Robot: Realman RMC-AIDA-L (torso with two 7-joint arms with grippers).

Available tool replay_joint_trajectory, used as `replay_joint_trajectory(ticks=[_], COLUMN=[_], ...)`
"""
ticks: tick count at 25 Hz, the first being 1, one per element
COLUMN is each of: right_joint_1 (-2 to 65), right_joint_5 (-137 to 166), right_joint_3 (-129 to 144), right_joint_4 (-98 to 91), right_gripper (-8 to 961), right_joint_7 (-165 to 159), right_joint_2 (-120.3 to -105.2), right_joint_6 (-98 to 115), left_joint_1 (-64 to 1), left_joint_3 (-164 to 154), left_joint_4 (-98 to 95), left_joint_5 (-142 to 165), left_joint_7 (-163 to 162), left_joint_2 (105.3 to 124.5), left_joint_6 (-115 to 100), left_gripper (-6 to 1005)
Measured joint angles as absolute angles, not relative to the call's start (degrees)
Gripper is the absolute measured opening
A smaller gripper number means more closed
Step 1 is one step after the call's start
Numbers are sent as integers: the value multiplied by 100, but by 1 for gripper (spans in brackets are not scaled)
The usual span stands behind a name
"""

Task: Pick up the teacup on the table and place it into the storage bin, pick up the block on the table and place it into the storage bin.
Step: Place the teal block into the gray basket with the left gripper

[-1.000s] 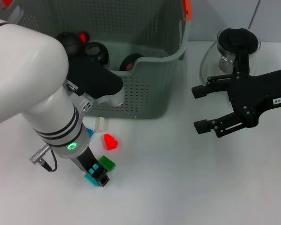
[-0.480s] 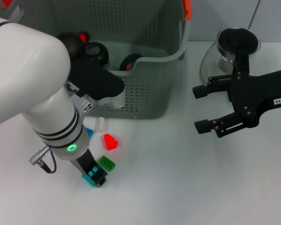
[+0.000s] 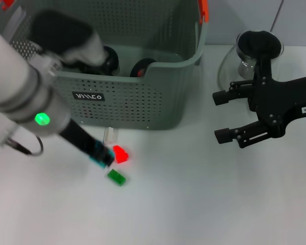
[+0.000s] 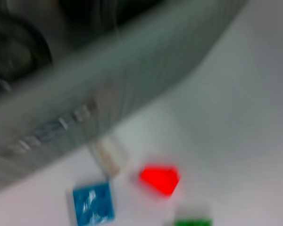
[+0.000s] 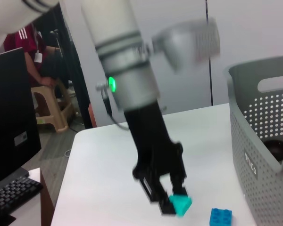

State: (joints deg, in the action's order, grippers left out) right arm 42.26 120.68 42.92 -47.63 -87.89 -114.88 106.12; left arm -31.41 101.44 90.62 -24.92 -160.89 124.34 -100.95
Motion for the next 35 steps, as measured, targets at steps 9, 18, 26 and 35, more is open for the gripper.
replay_joint_trajectory(ticks=[9, 18, 26, 35], right_joint_1=[4220, 4253, 4294, 4298], right_joint_5=[12062, 12058, 12058, 12004], right_joint_3=[4064, 3990, 3990, 3990], right_joint_4=[-4765, -4780, -4767, -4763], right_gripper=[939, 940, 940, 940], right_joint_7=[-8846, -8970, -9002, -8949], right_joint_2=[-11438, -11434, -11463, -11488], right_joint_6=[10824, 10901, 10856, 10799], left_joint_1=[-3888, -4779, -4964, -4847], left_joint_3=[13168, 13506, 13442, 13379], left_joint_4=[8904, 6989, 5965, 6220], left_joint_5=[-4292, -4423, -4130, -3804], left_joint_7=[-15159, -14809, -14412, -14405], left_joint_2=[12024, 11110, 10985, 11073], left_joint_6=[-10666, -9092, -7474, -7351], left_gripper=[447, 476, 503, 628])
